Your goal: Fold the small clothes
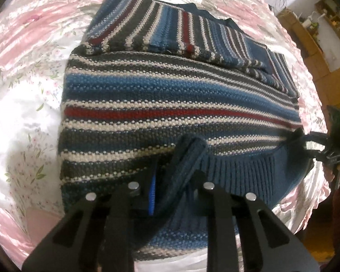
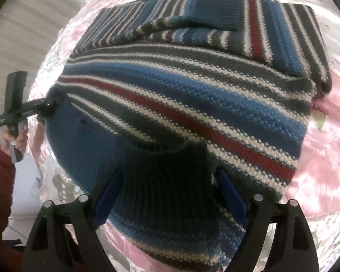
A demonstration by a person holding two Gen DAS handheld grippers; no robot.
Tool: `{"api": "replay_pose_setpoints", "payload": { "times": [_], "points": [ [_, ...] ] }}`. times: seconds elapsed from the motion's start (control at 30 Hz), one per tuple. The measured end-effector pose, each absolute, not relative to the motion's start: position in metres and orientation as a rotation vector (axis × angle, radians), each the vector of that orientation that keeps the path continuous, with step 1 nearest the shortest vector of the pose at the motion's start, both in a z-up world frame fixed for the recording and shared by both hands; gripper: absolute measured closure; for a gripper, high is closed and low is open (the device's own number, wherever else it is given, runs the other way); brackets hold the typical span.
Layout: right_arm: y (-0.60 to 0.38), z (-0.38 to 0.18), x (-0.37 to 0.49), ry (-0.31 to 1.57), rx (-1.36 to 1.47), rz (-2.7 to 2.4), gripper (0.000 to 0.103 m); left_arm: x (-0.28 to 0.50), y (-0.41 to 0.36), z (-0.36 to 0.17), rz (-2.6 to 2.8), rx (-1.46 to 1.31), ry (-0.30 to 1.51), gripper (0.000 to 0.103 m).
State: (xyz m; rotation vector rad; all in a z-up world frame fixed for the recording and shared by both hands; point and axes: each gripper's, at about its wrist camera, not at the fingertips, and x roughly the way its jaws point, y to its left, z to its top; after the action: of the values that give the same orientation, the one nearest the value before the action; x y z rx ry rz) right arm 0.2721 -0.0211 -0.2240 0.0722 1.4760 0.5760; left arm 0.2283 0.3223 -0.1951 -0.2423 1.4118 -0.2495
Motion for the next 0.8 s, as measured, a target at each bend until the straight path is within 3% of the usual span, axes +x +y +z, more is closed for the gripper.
{"api": "replay_pose_setpoints", "payload": {
  "times": [0.1, 0.17, 0.23, 0.27, 0.33, 0.6, 0.8],
  "points": [
    [-0.018, -0.225, 0.273, 1.462, 0.049, 0.571, 0.025, 0.231, 0.317, -0.197, -0.259, -0.228, 1.416, 0.066],
    [-0.017, -0.225, 0.272, 1.456, 0.038, 0.566, 0.040, 0.233, 0.314, -0.199, -0.258, -0.215, 1.418, 0.062],
    [-0.015, -0.224, 0.269, 1.453, -0.008, 0.548, 0.063, 0.233, 0.310, -0.199, -0.248, -0.200, 1.419, 0.065],
    [-0.014, -0.223, 0.268, 1.448, -0.017, 0.547, 0.068, 0.233, 0.310, -0.199, -0.240, -0.192, 1.417, 0.067],
    [-0.017, -0.218, 0.264, 1.444, 0.027, 0.569, 0.091, 0.231, 0.310, -0.197, -0.246, -0.200, 1.420, 0.089],
    [-0.042, -0.197, 0.243, 1.371, 0.214, 0.581, 0.092, 0.205, 0.326, -0.174, -0.244, -0.297, 1.314, 0.093],
    [-0.044, -0.225, 0.240, 1.452, 0.195, 0.530, 0.092, 0.201, 0.329, -0.195, -0.226, -0.356, 1.357, 0.094]
  ]
}}
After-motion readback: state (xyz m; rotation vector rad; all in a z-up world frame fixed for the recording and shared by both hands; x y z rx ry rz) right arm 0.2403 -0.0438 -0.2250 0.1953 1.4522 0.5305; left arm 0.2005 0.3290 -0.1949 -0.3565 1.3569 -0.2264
